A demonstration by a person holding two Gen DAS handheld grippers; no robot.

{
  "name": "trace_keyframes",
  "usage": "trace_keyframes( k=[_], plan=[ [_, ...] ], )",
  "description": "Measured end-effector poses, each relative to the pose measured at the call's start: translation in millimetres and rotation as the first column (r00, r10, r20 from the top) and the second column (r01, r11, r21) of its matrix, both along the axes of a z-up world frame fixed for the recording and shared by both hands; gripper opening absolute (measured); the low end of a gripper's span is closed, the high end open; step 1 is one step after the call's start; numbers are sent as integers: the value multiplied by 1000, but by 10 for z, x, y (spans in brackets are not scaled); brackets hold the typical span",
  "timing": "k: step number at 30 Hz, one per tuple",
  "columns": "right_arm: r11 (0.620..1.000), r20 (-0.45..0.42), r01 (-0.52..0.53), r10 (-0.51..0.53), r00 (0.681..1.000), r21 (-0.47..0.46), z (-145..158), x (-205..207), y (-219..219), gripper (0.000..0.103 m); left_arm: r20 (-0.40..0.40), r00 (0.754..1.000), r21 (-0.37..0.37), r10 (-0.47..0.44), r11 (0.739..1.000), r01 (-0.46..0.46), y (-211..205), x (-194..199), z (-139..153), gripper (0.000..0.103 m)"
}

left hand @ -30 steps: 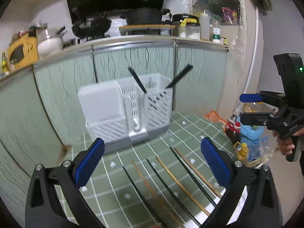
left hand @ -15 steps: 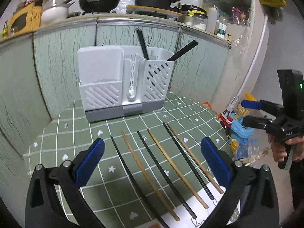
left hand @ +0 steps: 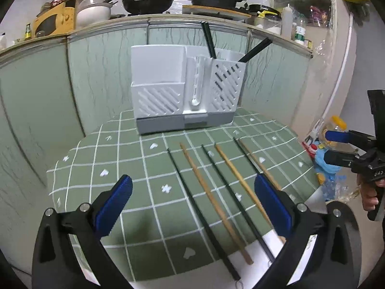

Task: Organize utensils
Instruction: 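Lower both open tools onto the remaining chopsticks on the cloth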

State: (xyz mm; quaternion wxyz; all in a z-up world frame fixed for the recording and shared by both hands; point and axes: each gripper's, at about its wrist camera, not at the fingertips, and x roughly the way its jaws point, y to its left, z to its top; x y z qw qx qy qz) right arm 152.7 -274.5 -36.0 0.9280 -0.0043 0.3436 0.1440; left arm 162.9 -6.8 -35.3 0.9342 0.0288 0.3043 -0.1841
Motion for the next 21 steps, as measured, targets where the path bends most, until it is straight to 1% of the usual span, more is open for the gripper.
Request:
trace_keyframes(
  k=[3, 8, 15, 19, 21],
  plan=[
    [1000, 2, 13, -12, 1000, -22, -101, -44, 60, 95, 2, 999, 20, 37, 999, -37, 12, -64, -77, 99],
    [999, -5, 23, -23, 1000, -45, -266, -103, 161, 95, 9, 997, 29, 71, 997, -72, 25, -189, -172, 99],
    [994, -10, 75, -76, 997, -82, -452, -185, 245, 93, 32, 991, 87, 128, 988, -130, -58, -368, -304, 99],
    [990, -27, 115, -117, 993, -83, -549, -234, 280, 84, 29, 983, 125, 180, 975, -182, -108, -435, -400, 99],
    [988, -35, 130, -133, 990, -83, -595, -249, 287, 79, 17, 980, 129, 201, 971, -201, -117, -449, -459, 99]
  ],
)
